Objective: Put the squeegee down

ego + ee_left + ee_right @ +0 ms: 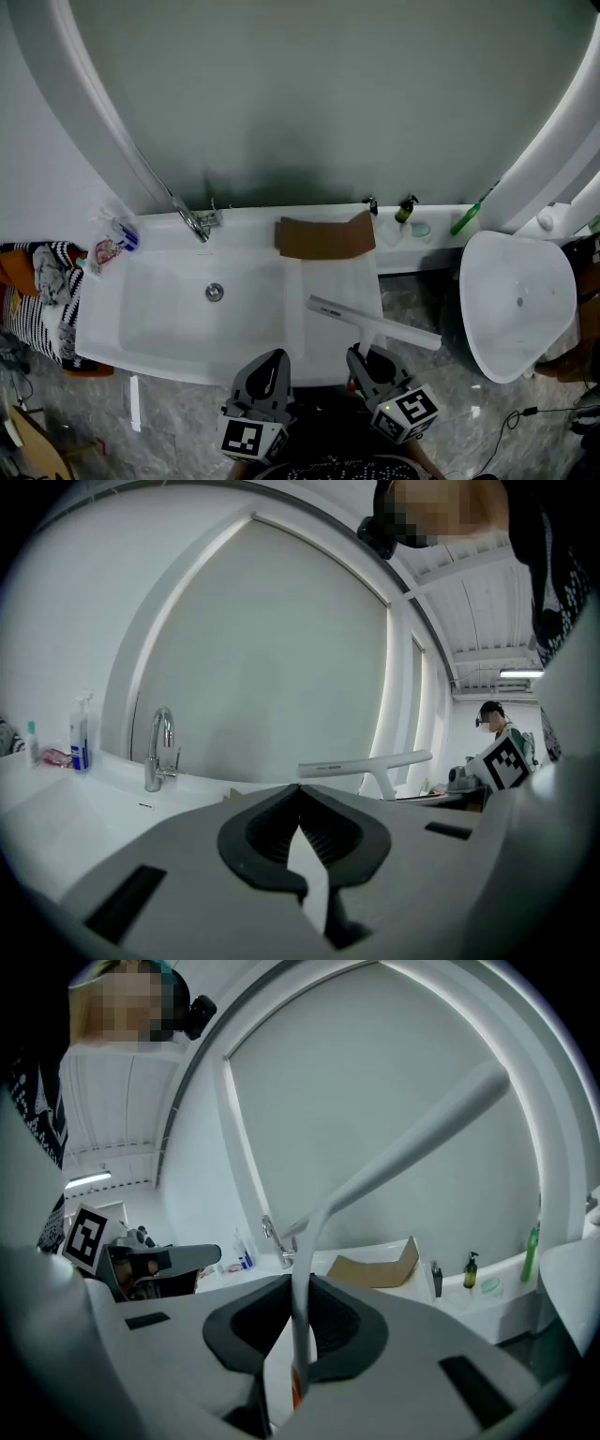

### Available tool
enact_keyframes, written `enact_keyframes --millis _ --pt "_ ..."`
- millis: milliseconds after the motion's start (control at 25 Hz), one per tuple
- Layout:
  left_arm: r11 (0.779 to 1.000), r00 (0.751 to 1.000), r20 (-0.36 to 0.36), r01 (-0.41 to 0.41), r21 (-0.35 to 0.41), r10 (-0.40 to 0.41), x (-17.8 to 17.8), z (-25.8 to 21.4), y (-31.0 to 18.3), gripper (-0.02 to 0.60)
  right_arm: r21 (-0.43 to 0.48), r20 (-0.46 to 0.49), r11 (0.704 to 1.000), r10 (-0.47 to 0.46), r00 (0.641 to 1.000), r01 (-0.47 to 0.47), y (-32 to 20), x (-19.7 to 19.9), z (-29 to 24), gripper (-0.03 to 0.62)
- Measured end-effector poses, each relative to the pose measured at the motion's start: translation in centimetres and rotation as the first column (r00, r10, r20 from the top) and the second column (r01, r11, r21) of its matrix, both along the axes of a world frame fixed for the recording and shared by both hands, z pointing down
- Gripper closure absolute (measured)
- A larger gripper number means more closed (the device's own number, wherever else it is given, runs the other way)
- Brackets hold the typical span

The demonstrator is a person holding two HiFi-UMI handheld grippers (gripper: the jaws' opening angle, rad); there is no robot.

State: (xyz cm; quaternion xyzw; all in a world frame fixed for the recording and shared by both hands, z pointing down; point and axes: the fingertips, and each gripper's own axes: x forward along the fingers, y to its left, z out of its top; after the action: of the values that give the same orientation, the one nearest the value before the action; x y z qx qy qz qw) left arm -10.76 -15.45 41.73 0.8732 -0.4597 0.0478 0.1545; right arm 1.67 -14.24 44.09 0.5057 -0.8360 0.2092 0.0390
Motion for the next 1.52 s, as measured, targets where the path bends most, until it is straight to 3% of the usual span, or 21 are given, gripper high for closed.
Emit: enact_keyframes --millis 160,320,720,920,1080,1280,1520 --pt "1.000 0.999 -0.033 0.021 0.011 -0.021 0.5 -0.9 -0.4 0.577 -0.005 0.006 1.000 -0.017 1.000 0.017 -0.4 0.2 -0.2 0.539" --pt "1.000 1.000 0.006 0.023 0.004 -0.024 0.1 -0.4 -0.5 0.577 -0.005 0.016 1.000 -0.031 0.999 0.031 -1.0 0.4 -0.4 0.539" --pt "0.996 0.996 0.010 0.089 -0.012 -0.089 -1.0 -0.4 -1.3 0.577 -0.049 0.072 0.992 -0.111 0.991 0.114 -4.4 0.0 0.1 0.539" --pt "0.995 0.995 0.019 0.101 0.004 -0.102 -1.1 -0.4 -2.3 0.577 -0.146 0.187 0.978 -0.120 0.975 0.148 -8.3 -0.2 4.1 0.539" --pt "0.995 0.994 0.026 0.102 0.002 -0.102 -1.0 -0.5 -3.2 0.577 -0.218 0.144 0.963 -0.128 0.981 0.158 -10.8 -0.2 8.0 0.539" --pt "0.996 0.995 0.019 0.094 -0.007 -0.093 -0.3 -0.3 -4.4 0.577 -0.310 0.239 0.939 -0.075 0.968 0.150 -13.0 0.1 11.4 0.539" --pt "0.995 0.996 0.028 0.091 -0.033 -0.090 0.3 0.2 -5.4 0.577 -0.399 0.262 0.903 -0.054 0.964 0.159 -14.7 0.4 15.0 0.539"
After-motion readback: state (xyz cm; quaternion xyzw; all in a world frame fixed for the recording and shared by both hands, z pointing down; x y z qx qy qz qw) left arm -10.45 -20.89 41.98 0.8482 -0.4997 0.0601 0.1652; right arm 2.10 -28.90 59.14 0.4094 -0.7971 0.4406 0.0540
